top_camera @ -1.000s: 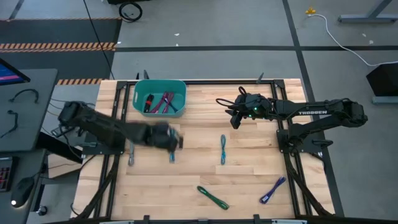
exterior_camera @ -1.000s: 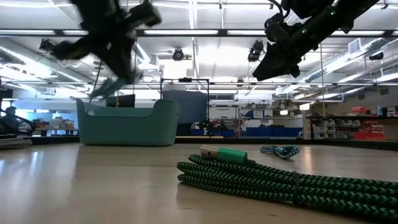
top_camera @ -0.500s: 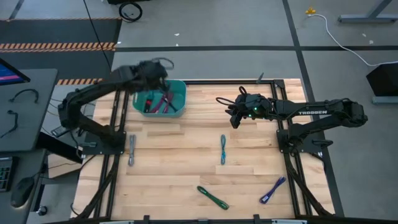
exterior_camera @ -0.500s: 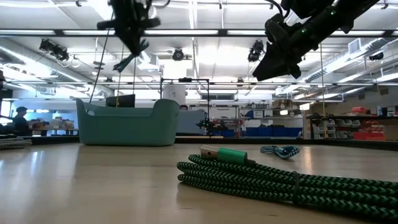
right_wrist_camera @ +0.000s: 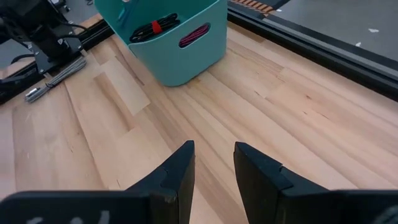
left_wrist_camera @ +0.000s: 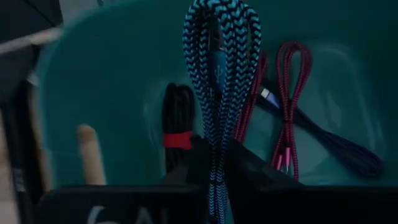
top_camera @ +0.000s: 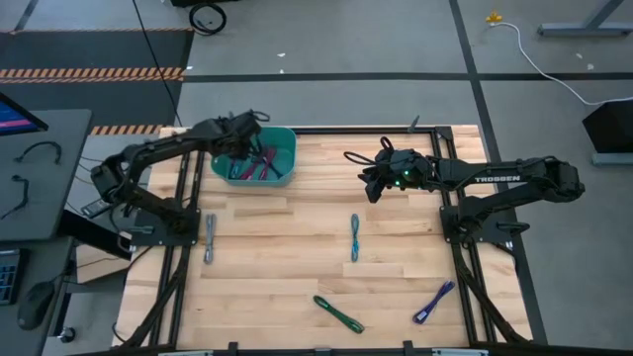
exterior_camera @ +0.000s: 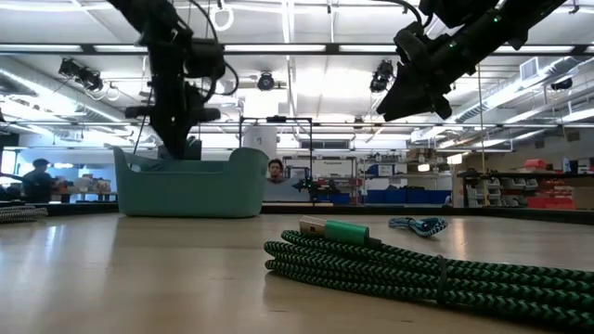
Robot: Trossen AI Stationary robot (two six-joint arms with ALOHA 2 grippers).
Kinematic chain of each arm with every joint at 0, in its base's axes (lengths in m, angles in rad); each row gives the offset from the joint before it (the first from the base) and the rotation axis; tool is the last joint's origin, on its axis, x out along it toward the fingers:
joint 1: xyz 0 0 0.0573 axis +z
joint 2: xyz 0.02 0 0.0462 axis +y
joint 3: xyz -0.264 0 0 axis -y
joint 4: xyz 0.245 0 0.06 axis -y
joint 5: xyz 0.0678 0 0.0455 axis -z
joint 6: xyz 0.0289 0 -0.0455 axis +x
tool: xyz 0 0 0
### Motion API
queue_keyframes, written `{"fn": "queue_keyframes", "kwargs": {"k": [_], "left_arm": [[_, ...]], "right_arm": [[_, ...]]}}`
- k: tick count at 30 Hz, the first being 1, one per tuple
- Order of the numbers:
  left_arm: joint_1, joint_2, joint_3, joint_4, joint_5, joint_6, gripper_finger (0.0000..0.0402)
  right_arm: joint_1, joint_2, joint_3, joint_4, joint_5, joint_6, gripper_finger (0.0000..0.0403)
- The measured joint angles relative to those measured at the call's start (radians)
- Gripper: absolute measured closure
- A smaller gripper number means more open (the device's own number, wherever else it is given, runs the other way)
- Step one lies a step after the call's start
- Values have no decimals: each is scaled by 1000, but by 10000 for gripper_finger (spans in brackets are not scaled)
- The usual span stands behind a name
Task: Pick and place USB-C Cables
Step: Put the left blue USB charger cable into the green bin
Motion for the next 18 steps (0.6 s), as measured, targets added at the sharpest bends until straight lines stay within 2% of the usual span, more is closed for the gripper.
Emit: {"fn": "queue_keyframes", "kwargs": {"k": [7, 13, 18], "left_arm": [[6, 0, -54, 46, 1, -19, 332], [26, 0, -54, 49, 5, 31, 283], [49, -1, -1, -18, 94, 77, 241]], "right_arm": [[0, 0, 0, 0, 0, 0, 286], [0, 0, 0, 0, 2, 30, 286], [0, 0, 0, 0, 1, 50, 286]]}}
